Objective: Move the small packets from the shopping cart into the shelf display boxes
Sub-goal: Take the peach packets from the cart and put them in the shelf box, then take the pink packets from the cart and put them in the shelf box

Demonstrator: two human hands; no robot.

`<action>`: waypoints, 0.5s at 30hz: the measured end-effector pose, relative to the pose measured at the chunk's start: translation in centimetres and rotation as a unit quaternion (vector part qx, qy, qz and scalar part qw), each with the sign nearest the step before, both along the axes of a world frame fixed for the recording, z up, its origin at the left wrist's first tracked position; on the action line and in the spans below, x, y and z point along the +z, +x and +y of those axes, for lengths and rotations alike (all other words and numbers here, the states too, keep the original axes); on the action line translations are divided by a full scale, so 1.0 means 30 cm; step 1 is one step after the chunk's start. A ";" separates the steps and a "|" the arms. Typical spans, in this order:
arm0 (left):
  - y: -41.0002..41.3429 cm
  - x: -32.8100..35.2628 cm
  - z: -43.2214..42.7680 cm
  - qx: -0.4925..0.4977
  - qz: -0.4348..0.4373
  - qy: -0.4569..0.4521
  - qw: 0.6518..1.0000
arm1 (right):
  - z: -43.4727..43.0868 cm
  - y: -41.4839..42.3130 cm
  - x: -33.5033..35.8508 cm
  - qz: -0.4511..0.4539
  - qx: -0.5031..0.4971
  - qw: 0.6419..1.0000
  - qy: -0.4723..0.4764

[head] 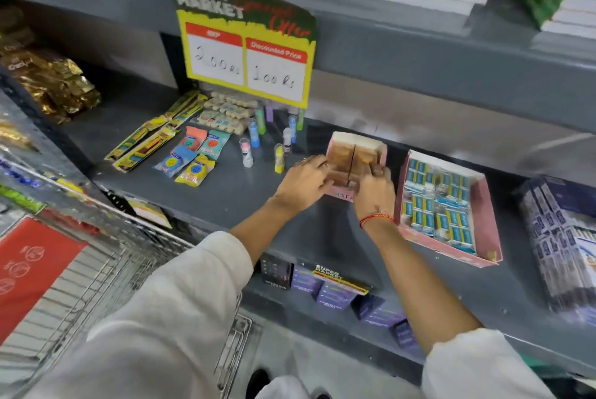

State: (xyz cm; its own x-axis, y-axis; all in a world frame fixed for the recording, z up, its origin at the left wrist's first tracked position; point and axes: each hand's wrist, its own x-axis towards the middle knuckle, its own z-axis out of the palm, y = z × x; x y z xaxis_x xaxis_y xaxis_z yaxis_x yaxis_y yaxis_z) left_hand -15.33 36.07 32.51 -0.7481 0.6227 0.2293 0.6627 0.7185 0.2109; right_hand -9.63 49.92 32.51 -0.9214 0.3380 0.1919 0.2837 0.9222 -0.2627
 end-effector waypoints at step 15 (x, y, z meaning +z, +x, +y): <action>0.338 -0.203 -0.868 0.384 -0.045 0.153 0.910 | -0.879 0.034 -0.137 0.037 0.360 0.922 -0.136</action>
State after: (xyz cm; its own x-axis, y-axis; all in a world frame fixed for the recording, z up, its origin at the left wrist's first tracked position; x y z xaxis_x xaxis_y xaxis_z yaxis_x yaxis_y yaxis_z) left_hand -5.18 10.03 26.43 -0.9600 -0.1729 0.2203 -0.0387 0.8611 0.5069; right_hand -8.61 23.56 28.40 -0.9137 -0.3106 0.2622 -0.4043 0.7614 -0.5068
